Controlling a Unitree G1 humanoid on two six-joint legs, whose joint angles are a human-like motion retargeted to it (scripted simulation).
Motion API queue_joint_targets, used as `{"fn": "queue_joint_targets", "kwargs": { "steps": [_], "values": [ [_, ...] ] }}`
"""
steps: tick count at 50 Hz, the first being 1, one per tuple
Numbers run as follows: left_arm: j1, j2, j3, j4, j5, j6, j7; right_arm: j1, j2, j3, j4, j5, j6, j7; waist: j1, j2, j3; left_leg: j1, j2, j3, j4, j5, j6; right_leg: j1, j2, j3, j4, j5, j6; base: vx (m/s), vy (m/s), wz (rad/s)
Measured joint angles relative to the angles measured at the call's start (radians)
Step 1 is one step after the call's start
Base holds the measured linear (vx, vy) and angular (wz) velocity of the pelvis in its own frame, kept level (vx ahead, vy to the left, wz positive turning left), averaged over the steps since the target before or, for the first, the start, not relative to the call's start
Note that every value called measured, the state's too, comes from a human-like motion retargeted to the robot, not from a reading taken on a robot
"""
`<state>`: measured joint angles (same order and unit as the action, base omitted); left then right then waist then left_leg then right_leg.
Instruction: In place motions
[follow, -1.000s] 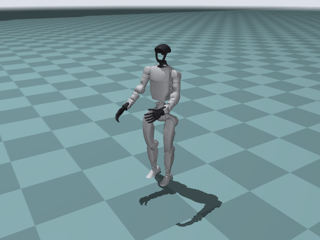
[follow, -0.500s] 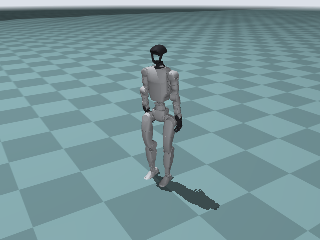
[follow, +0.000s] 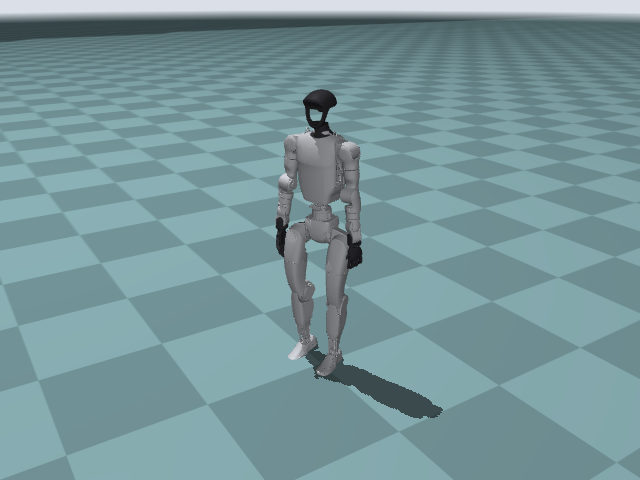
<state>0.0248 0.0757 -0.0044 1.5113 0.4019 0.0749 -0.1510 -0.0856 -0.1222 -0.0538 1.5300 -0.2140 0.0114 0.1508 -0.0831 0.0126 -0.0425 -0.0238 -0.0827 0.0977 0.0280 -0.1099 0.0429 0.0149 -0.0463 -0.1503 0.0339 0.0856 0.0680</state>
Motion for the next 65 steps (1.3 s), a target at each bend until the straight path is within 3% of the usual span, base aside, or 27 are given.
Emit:
{"fn": "queue_joint_targets", "kwargs": {
  "steps": [13,20,30,58,65],
  "values": [
    [0.022,0.016,-0.022,0.036,0.079,0.000,0.025,0.043,-0.032,0.010,0.116,-0.091,0.039,0.015,-0.005,-0.001,-0.006,0.002,0.001,-0.004,0.000,-0.003,0.001,0.005,0.003,-0.004,0.000,0.001,-0.007,0.00,0.00,-0.01],
    [0.042,0.006,-0.009,0.067,0.066,0.015,0.016,0.068,-0.044,-0.034,0.134,-0.042,0.038,0.033,0.088,0.010,-0.018,0.025,0.019,0.094,-0.018,-0.025,0.003,0.014,0.026,0.094,-0.005,-0.017,-0.009,0.01,0.00,-0.72],
    [0.030,0.018,-0.031,0.059,0.102,0.010,0.005,0.045,-0.050,-0.043,0.128,0.009,0.048,0.040,-0.004,0.010,-0.016,0.008,0.006,0.014,-0.002,-0.011,0.003,0.007,0.008,0.016,-0.003,-0.002,-0.005,0.00,0.00,0.37],
    [0.011,0.014,-0.045,0.058,0.096,0.000,-0.017,0.022,-0.036,0.001,0.106,-0.039,0.027,0.032,-0.001,0.008,-0.040,0.001,0.006,0.007,-0.001,-0.009,0.002,0.003,0.009,0.011,-0.001,0.001,-0.009,0.00,0.00,0.00],
    [0.021,0.019,-0.039,0.067,0.098,0.000,-0.005,0.028,-0.047,-0.011,0.121,-0.037,0.037,0.031,-0.057,0.006,-0.046,0.018,-0.003,-0.049,-0.015,-0.015,-0.003,0.005,-0.003,-0.043,-0.002,-0.006,-0.003,-0.01,0.00,0.38]
  ]
}}
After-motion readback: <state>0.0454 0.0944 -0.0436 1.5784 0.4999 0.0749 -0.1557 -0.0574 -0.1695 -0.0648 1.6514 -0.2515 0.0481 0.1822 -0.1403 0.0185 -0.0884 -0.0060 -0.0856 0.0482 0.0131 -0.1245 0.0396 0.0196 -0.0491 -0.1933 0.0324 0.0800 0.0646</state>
